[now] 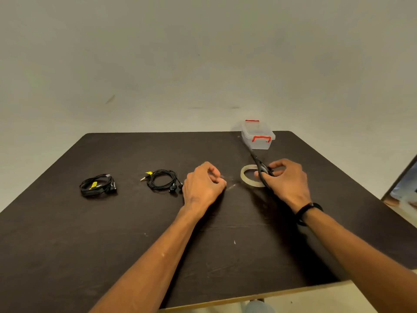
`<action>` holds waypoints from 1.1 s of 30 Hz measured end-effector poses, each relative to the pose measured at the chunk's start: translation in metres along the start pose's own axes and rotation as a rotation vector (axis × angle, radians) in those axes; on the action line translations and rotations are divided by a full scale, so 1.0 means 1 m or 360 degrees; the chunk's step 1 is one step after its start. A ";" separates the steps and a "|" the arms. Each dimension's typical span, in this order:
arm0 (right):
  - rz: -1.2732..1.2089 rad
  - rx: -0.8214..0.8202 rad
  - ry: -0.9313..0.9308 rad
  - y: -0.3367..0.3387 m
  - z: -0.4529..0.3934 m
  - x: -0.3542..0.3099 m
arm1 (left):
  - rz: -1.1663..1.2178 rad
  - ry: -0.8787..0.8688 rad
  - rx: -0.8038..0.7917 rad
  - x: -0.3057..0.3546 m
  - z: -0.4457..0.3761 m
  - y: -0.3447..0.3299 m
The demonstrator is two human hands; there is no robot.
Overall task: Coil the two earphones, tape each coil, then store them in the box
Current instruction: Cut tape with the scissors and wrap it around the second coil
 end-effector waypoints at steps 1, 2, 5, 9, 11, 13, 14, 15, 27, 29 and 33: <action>-0.0073 0.0023 0.0013 0.009 0.006 -0.002 | 0.0000 -0.0007 0.0015 -0.001 0.000 0.000; -0.0133 0.0027 0.0024 0.018 0.012 -0.006 | -0.0008 -0.0019 0.0020 -0.001 0.000 0.000; -0.0352 -0.0155 -0.0064 0.034 0.035 -0.017 | -0.0026 -0.0071 -0.0004 0.001 0.000 -0.002; -0.0678 -0.0721 -0.0363 0.030 0.075 -0.019 | -0.0059 -0.0098 -0.0096 0.005 0.000 -0.005; -0.0761 -0.0919 -0.0535 0.025 0.093 -0.016 | -0.0056 -0.0107 -0.0106 0.006 0.000 -0.005; -0.0887 -0.1013 -0.0708 0.021 0.105 -0.012 | -0.0019 -0.0109 -0.0058 0.005 0.000 -0.003; -0.0945 -0.1047 -0.0787 0.018 0.110 -0.011 | 0.0003 -0.0108 -0.0017 0.004 0.000 -0.001; -0.0998 -0.1080 -0.0857 0.016 0.114 -0.010 | 0.0022 -0.0110 0.0022 0.003 0.001 0.000; -0.1222 -0.1316 -0.1049 -0.017 0.115 -0.017 | 0.0114 -0.0104 0.0079 0.000 0.000 0.003; -0.1220 -0.1297 -0.1066 -0.023 0.110 -0.016 | 0.0116 -0.0115 0.0066 0.000 0.000 0.002; -0.1221 -0.1250 -0.1092 -0.031 0.101 -0.013 | 0.0138 -0.0111 0.0083 -0.001 0.000 0.003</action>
Point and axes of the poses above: each hand's wrist, its own z-axis away from the middle knuckle, its own y-axis out of the back of the hand, x = y × z, the point moved 8 cm from there along -z, towards the middle knuckle, and after that the axes turned 2 degrees about -x, right-handed, at the moved point
